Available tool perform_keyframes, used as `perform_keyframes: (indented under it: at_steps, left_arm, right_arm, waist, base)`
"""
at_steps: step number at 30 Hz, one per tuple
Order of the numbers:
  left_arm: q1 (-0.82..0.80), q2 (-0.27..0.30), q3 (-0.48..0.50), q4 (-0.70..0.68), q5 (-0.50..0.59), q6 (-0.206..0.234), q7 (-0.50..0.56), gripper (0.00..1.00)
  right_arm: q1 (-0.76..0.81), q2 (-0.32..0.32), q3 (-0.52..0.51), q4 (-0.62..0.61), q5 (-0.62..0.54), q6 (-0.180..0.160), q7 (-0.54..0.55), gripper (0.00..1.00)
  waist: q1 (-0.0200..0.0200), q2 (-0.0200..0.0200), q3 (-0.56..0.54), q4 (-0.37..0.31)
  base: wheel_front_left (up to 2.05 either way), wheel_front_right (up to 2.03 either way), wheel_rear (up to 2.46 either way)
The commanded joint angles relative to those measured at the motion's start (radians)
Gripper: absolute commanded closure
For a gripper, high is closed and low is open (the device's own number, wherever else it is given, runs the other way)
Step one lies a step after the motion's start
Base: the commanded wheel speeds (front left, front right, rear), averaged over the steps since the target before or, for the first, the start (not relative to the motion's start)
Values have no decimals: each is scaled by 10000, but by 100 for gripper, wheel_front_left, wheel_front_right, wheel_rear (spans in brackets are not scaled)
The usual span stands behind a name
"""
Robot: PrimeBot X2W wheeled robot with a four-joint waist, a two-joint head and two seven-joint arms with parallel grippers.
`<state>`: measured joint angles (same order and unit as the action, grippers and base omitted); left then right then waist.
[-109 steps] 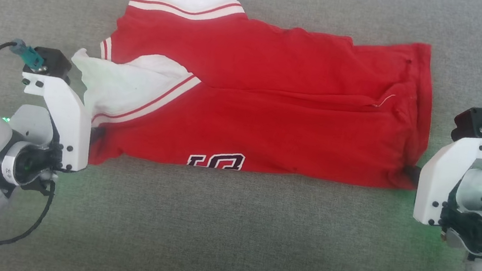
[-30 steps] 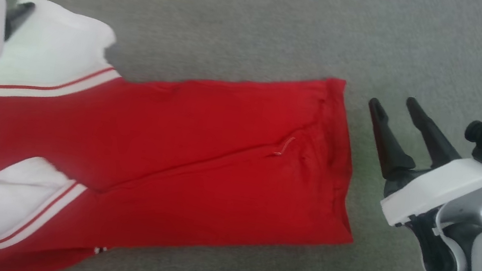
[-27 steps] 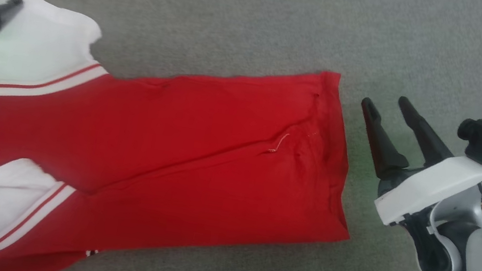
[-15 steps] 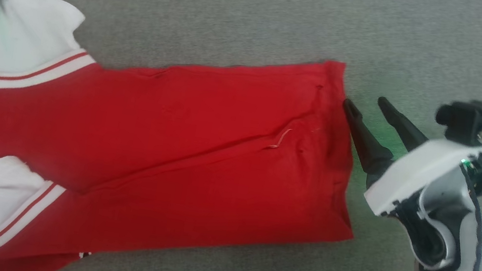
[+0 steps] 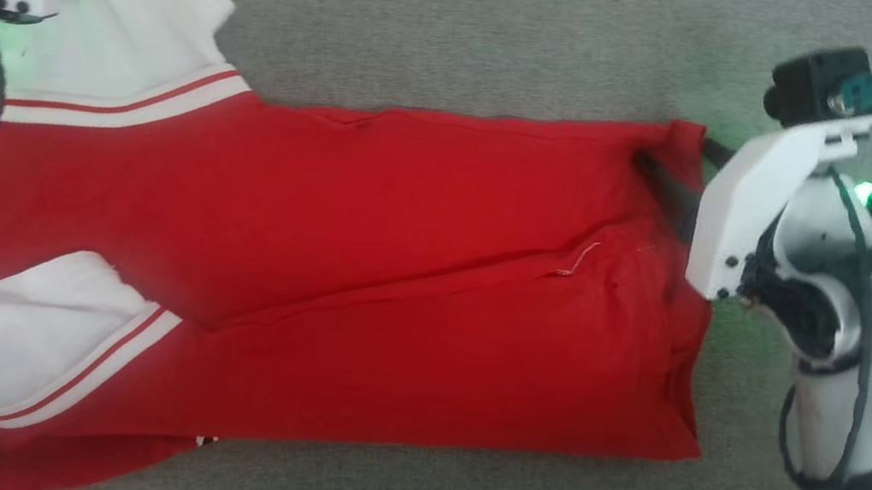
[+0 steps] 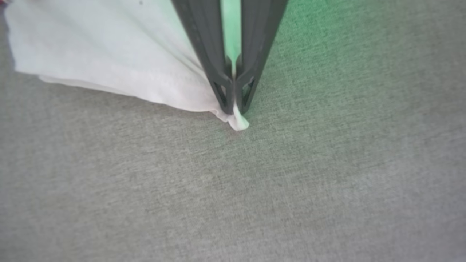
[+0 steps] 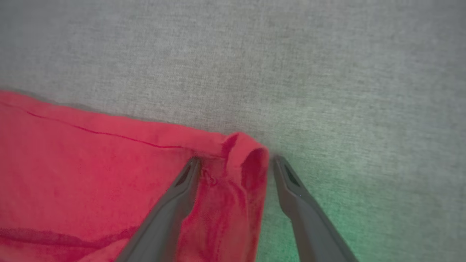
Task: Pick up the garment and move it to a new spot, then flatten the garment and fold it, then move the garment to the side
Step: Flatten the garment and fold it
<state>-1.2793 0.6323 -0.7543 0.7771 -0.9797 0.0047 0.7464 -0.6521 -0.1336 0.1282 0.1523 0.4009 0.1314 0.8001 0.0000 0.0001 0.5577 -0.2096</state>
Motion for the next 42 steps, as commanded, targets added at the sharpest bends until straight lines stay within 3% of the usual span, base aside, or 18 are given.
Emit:
perform_keyframes:
  at_steps: [1,2,4,5,8,20,30,37,42]
  left_arm:
    - [244,-313,-225,263,69,-126,-36,100]
    - [210,-411,-240,334,77,-182,-90,100]
    - [136,-574,-236,448,69,-307,-267,100]
    - [111,-654,-241,527,59,-355,-332,100]
    - [-8,-818,-170,713,48,-457,-663,100]
    - [-231,-1208,-37,1070,-222,-774,-1098,100]
    - [444,-964,-272,-105,-161,-816,-1027,100]
    - [1776,30,-337,-2901,-277,24,-627,100]
    - [3164,1123,-269,-5656,-440,1190,-307,100]
  right_arm:
    - [-60,-29,262,408,11,-8,453,0]
    - [-132,-16,332,594,130,-8,750,9]
    - [-251,-119,494,802,159,-8,1245,95]
    - [-266,-180,561,880,207,-8,1479,100]
    - [-335,-325,502,841,326,-8,1721,100]
    - [-165,-702,-201,355,95,-15,969,100]
    - [749,-1109,-482,-450,176,-15,1008,100]
    - [1829,-1431,-726,-1830,427,-15,1538,100]
    - [2651,-1569,-948,-2715,588,-13,1936,100]
  waist:
    - [0,-1,9,118]
    - [0,-1,-6,164]
    - [0,-1,-42,258]
    - [0,-1,-72,298]
    - [0,-1,-206,423]
    - [0,-1,-1299,986]
    - [0,-1,-2448,1582]
    - [0,-1,-3058,1947]
    - [0,-1,-3253,2067]
  base:
    - [0,0,0]
    - [0,0,0]
    - [0,0,0]
    - [0,0,0]
    - [0,0,0]
    - [0,0,0]
    - [0,0,0]
    - [0,0,0]
    - [0,0,0]
